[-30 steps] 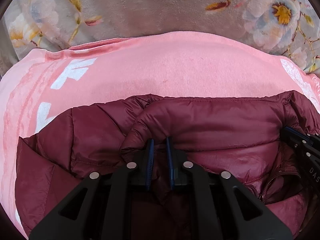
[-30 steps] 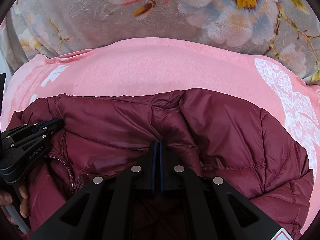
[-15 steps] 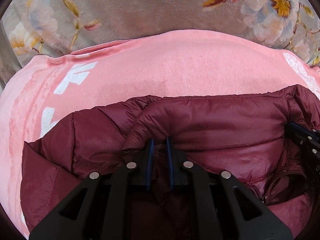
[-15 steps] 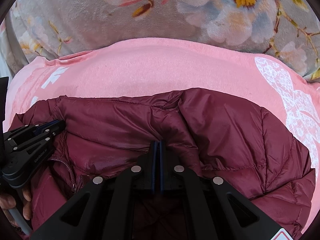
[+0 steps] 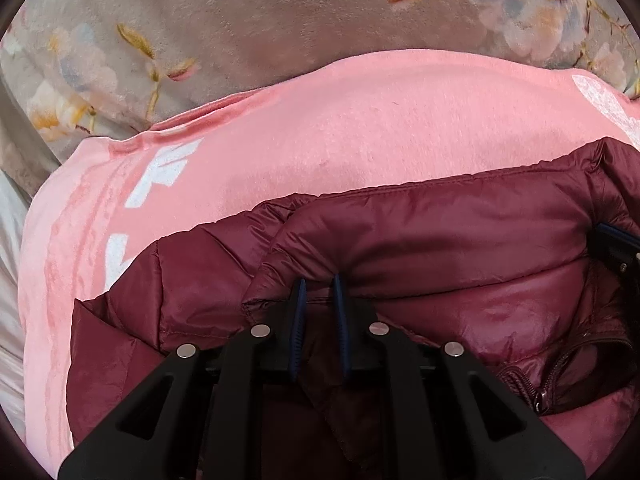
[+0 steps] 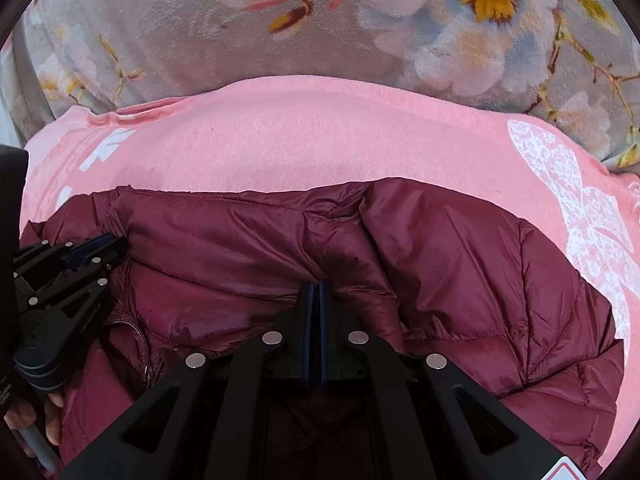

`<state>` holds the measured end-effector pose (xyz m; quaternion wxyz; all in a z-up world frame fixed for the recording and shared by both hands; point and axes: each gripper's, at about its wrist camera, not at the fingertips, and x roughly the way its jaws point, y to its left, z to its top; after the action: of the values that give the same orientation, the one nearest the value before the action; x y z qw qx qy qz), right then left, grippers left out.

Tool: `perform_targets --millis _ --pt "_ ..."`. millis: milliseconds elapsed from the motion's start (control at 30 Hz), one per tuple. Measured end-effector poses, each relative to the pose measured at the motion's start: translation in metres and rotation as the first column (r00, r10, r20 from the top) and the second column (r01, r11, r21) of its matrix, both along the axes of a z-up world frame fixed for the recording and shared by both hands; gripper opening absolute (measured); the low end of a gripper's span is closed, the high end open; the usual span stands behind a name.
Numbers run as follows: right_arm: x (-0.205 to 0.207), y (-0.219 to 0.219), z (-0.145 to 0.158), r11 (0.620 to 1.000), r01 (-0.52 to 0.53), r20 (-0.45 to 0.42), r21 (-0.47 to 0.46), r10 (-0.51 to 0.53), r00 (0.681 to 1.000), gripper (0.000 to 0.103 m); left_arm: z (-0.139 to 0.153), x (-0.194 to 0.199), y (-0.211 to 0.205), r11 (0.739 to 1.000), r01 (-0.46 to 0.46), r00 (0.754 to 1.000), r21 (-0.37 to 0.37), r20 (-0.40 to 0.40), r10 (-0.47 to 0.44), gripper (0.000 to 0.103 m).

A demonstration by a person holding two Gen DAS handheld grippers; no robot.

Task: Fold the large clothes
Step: 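Release the jacket and open both tools above it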

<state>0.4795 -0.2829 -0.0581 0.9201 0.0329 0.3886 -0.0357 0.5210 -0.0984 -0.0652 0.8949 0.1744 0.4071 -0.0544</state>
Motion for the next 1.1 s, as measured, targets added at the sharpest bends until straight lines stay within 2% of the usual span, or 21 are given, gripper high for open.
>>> perform_targets --millis 133,200,233,267,300,333,367,433,467,500,633,767,800,933,1100 --pt "0.001 -0.008 -0.001 0.998 -0.003 0.000 0.061 0.003 1.000 0.000 0.000 0.000 -0.001 1.000 0.000 1.000 -0.002 -0.004 0.000 0.014" --pt "-0.001 -0.006 0.000 0.999 -0.003 -0.007 0.045 0.003 1.000 0.000 0.001 -0.001 -0.001 1.000 -0.008 1.000 0.014 0.004 0.008 0.017" --pt "-0.006 -0.004 0.002 1.000 -0.002 -0.021 0.030 0.003 1.000 0.000 0.002 -0.005 0.000 1.000 -0.015 1.000 0.026 0.009 0.015 0.024" --pt "-0.011 -0.003 0.005 1.000 0.002 -0.033 0.017 -0.001 0.999 0.000 0.005 -0.012 0.004 0.999 -0.025 1.000 0.046 0.013 0.024 0.036" --pt "-0.024 -0.002 0.010 1.000 0.015 -0.044 0.005 -0.015 0.999 0.008 0.009 -0.019 0.009 0.998 -0.043 0.999 0.054 0.021 0.042 0.047" --pt "-0.046 -0.002 0.019 1.000 0.010 -0.031 0.010 -0.010 0.999 0.014 0.015 -0.029 0.018 0.997 -0.063 0.998 0.041 0.029 0.062 0.077" --pt "-0.061 -0.001 0.024 1.000 -0.003 -0.018 0.013 0.003 1.000 0.020 0.021 -0.042 0.029 0.998 -0.057 0.998 -0.001 0.036 0.057 0.088" --pt "-0.117 -0.002 0.039 0.999 -0.026 0.026 -0.021 0.027 0.999 0.053 0.034 -0.079 0.056 0.996 -0.018 0.999 -0.088 0.039 0.021 0.087" --pt "-0.156 -0.005 0.046 0.999 -0.027 0.054 -0.042 0.029 0.998 0.058 0.037 -0.096 0.070 0.994 -0.016 1.000 -0.106 0.026 0.018 0.087" --pt "-0.176 -0.007 0.048 0.999 -0.027 0.063 -0.045 0.029 0.998 0.064 0.039 -0.116 0.088 0.992 -0.019 1.000 -0.121 0.004 0.019 0.087" --pt "-0.310 -0.034 0.044 1.000 0.022 0.046 0.010 -0.023 0.999 0.072 0.043 -0.196 0.155 0.978 -0.041 0.995 -0.205 -0.093 0.022 0.089" --pt "-0.415 -0.060 0.019 0.980 0.140 -0.018 0.141 -0.139 0.990 0.072 0.039 -0.265 0.218 0.940 -0.126 0.977 -0.317 -0.205 0.062 0.091" --pt "-0.435 -0.064 0.013 0.972 0.167 -0.031 0.166 -0.164 0.986 0.073 0.035 -0.284 0.237 0.924 -0.166 0.967 -0.344 -0.238 0.085 0.091" --pt "-0.490 -0.064 -0.005 0.946 0.224 -0.053 0.235 -0.217 0.975 0.073 0.025 -0.329 0.268 0.885 -0.238 0.949 -0.401 -0.292 0.123 0.091" --pt "-0.500 -0.051 -0.022 0.925 0.226 -0.046 0.304 -0.223 0.974 0.075 0.022 -0.355 0.270 0.867 -0.241 0.955 -0.437 -0.265 0.132 0.089"
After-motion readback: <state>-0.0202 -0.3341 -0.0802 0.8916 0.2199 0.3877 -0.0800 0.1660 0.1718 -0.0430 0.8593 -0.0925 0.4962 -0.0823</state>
